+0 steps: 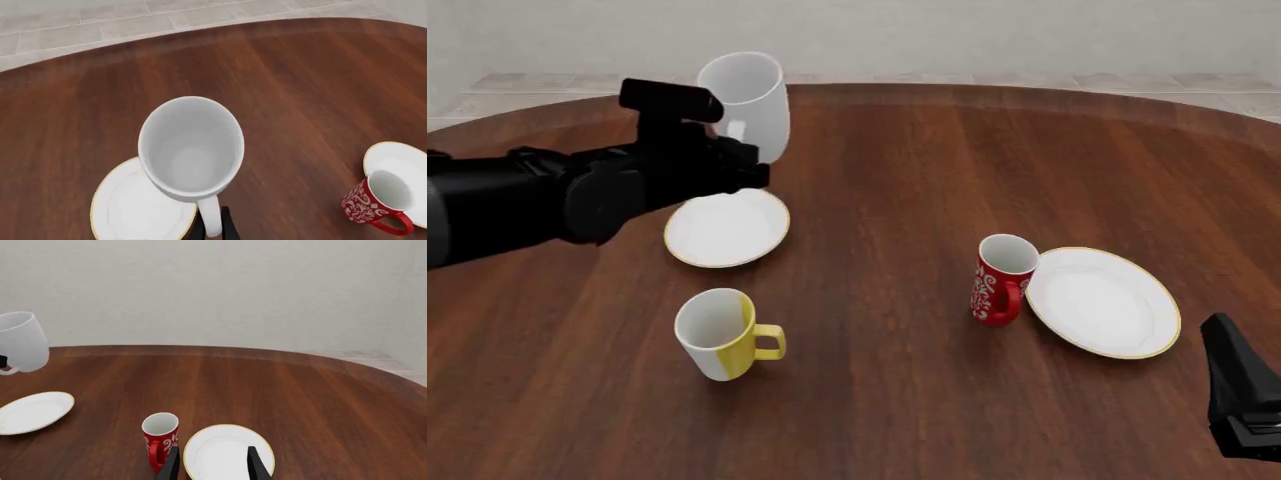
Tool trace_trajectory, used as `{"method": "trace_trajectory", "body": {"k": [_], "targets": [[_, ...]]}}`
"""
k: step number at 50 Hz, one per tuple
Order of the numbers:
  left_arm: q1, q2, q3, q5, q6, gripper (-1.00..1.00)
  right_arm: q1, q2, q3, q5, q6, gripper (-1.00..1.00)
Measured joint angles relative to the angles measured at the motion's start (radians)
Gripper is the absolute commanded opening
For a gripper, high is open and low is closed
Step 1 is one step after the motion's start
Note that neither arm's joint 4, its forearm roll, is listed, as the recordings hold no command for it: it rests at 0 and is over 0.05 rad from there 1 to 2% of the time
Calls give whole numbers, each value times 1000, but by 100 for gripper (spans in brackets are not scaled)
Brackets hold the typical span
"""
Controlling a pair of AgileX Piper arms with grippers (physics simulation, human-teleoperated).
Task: Put the white mug on the left plate.
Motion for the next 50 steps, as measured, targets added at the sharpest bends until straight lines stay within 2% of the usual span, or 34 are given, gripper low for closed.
{"method": "trace_trajectory", "body": {"k": [33,50], "targets": [[91,105,1,-45,-24,-100,0,0,0,1,-1,100],[105,157,19,-77,-43,-100,0,0,2,-2,-1,100]]}}
